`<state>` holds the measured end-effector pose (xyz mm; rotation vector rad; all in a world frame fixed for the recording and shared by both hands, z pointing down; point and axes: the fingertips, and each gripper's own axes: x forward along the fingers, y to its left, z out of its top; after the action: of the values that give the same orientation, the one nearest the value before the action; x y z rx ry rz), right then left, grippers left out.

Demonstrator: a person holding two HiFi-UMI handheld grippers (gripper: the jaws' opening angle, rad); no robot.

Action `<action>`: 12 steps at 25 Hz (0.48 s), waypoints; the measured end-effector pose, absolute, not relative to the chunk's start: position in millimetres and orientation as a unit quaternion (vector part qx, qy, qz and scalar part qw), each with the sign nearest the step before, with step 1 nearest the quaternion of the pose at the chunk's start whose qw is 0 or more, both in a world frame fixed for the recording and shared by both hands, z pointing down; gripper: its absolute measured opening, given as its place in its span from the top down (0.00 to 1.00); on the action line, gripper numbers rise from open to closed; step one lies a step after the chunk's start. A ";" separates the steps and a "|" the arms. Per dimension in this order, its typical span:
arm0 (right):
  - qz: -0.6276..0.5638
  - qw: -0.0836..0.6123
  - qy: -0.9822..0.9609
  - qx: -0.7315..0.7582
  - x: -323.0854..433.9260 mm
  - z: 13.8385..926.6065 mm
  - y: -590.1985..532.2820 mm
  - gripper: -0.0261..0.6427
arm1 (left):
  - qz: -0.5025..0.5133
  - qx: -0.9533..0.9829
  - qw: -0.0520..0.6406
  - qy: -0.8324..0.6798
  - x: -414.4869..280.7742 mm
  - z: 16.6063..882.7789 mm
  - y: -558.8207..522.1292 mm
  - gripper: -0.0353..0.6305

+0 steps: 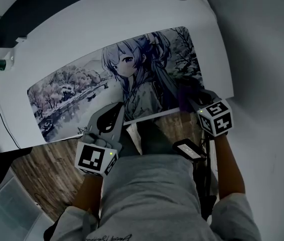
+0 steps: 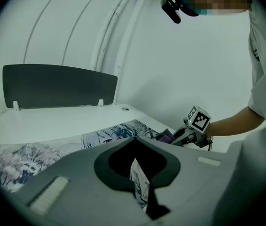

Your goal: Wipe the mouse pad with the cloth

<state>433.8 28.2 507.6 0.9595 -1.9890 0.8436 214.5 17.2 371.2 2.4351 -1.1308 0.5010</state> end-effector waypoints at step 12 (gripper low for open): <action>0.340 0.383 -0.757 0.405 488.5 507.6 16.7 0.80 | 0.187 0.870 0.202 -0.409 220.1 373.7 4.2 0.92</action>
<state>488.5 16.7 507.6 1.0334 -1.9300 0.8665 220.1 4.2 373.7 2.4290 -1.1429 0.5232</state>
